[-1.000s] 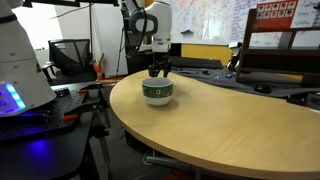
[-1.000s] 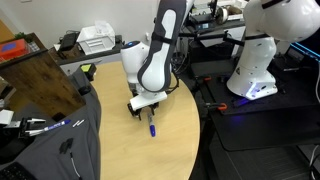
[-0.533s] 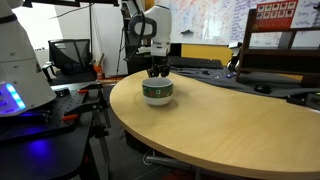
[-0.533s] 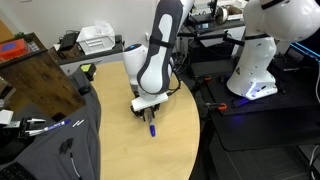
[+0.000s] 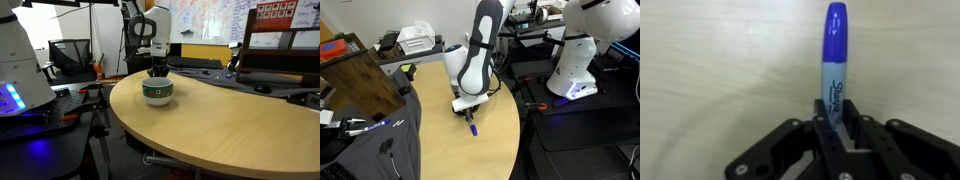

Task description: Pick the pen on the table and put it in the mug

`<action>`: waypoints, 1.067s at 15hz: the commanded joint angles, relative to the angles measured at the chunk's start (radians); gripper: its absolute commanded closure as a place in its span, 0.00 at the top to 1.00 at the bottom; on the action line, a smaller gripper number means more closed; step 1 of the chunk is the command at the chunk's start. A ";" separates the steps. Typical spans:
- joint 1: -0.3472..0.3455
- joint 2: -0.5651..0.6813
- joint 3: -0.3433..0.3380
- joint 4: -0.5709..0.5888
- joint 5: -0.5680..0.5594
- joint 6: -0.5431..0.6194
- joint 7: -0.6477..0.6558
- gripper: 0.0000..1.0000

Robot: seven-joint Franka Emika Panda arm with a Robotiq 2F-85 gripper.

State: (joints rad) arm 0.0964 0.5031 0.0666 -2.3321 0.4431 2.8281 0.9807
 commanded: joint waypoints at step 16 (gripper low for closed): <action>0.101 -0.558 -0.257 -0.126 -1.147 -0.500 1.071 0.06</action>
State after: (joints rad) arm 0.2906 -0.0061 -0.3309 -2.4898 -0.5691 2.4831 1.8614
